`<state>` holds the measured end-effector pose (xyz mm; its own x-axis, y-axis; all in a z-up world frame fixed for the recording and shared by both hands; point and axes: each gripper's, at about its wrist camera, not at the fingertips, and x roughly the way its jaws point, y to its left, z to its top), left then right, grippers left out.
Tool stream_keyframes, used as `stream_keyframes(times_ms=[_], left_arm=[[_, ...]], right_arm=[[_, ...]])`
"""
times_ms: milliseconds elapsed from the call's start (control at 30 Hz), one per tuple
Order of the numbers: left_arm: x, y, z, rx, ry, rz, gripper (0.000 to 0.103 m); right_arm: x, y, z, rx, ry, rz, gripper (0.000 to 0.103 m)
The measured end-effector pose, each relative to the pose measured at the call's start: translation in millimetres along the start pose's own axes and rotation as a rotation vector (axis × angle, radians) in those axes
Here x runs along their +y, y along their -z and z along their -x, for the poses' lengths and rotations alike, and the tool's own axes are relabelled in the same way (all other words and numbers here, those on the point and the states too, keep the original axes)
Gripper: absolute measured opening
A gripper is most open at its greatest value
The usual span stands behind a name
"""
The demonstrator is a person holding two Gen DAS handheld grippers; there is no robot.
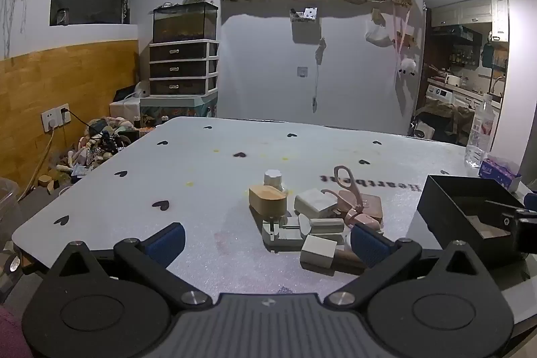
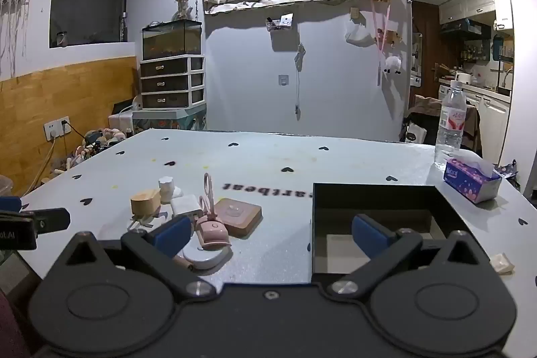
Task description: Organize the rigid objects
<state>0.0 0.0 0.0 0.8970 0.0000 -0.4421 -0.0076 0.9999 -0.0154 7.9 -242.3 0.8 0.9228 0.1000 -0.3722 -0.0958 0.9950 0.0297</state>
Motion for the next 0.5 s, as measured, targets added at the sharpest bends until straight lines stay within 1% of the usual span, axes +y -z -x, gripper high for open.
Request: stream_keyframes(times_ms=[500], left_arm=[[0.1,0.3,0.0,-0.006,0.003,-0.002,0.103]], right_arm=[[-1.4,0.0,-0.4,0.001,-0.004,-0.006,0.103]])
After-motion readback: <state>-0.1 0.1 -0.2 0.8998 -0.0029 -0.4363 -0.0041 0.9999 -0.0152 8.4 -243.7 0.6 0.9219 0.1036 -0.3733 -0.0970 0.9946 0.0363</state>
